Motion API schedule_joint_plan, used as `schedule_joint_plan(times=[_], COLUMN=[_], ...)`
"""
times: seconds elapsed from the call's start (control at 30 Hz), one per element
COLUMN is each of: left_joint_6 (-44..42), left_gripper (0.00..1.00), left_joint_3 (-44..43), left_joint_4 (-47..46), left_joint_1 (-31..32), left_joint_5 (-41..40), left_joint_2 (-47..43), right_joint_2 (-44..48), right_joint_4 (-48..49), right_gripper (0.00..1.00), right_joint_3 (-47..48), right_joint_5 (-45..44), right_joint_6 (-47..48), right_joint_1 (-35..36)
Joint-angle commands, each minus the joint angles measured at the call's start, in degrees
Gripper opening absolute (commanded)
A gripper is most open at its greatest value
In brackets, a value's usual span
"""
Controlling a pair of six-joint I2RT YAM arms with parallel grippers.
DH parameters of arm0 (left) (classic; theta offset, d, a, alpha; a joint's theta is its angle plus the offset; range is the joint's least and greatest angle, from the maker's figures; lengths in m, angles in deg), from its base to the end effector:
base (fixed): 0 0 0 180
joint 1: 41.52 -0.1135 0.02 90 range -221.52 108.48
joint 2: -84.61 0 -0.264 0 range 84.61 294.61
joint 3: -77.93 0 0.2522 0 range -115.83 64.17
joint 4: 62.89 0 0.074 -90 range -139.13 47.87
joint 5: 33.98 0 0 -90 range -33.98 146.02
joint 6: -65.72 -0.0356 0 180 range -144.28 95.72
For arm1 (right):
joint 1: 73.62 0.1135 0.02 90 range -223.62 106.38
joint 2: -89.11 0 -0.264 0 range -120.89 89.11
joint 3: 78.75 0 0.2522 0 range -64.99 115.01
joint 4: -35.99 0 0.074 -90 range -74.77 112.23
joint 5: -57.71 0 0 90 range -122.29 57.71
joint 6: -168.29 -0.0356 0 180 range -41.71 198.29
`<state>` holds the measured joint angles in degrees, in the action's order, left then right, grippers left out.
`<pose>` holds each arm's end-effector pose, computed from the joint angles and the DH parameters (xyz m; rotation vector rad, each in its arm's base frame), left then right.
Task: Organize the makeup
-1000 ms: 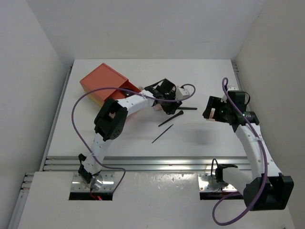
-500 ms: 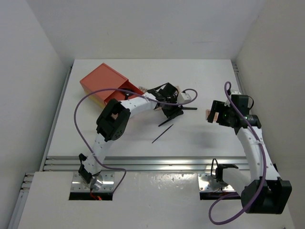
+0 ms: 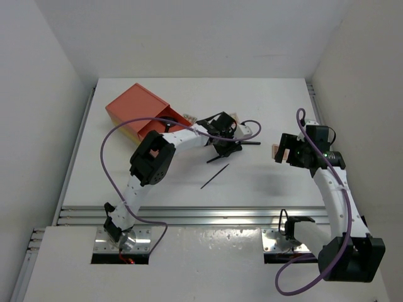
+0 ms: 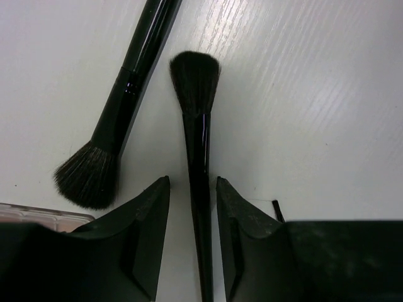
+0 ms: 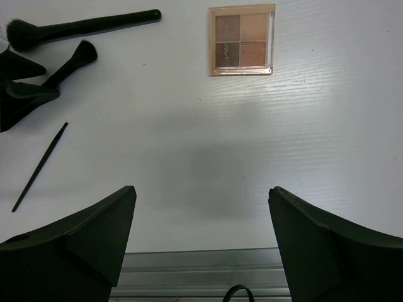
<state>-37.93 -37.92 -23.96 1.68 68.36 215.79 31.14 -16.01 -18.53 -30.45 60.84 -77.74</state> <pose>0.3597 -0.3482 0.1572 1.2927 2.2015 -0.4765 0.2024 -0.0134 0.2636 0.4431 2.4032 0.1429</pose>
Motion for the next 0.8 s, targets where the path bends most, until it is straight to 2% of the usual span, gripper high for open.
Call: schedule_joint_plan(times=[0.0, 0.13, 0.17, 0.27, 0.53, 0.77], left_joint_6=[-1.02, -1.03, -1.03, -0.51, -1.12, 0.81], left_gripper=[0.39, 0.25, 0.17, 0.0, 0.0, 0.0], left_joint_3=[1.36, 1.88, 1.89, 2.41, 1.01, -6.63], left_joint_4=[0.41, 0.41, 0.41, 0.41, 0.93, 2.78], left_joint_1=[0.57, 0.57, 0.05, -0.57, -0.57, -2.07], left_joint_5=[-0.91, -0.91, -0.3, 0.4, 1.64, 5.06], left_joint_2=[0.75, 0.75, 0.75, 0.23, -5.22, -13.31], right_joint_2=[0.23, 0.14, 0.32, 0.14, -0.65, -4.06], right_joint_4=[-0.17, -0.43, -0.26, -0.35, 1.14, 6.67], right_gripper=[0.86, 0.86, 0.86, 0.86, 0.86, 0.84], right_joint_3=[0.65, 1.0, 1.09, 1.35, 1.18, 0.65], right_joint_5=[-0.88, -0.97, -1.06, -0.97, -0.09, 2.81], right_joint_6=[0.76, 0.93, 0.84, 0.84, 1.02, -0.74], right_joint_1=[-0.54, -0.71, -0.71, -0.54, -0.71, -0.45])
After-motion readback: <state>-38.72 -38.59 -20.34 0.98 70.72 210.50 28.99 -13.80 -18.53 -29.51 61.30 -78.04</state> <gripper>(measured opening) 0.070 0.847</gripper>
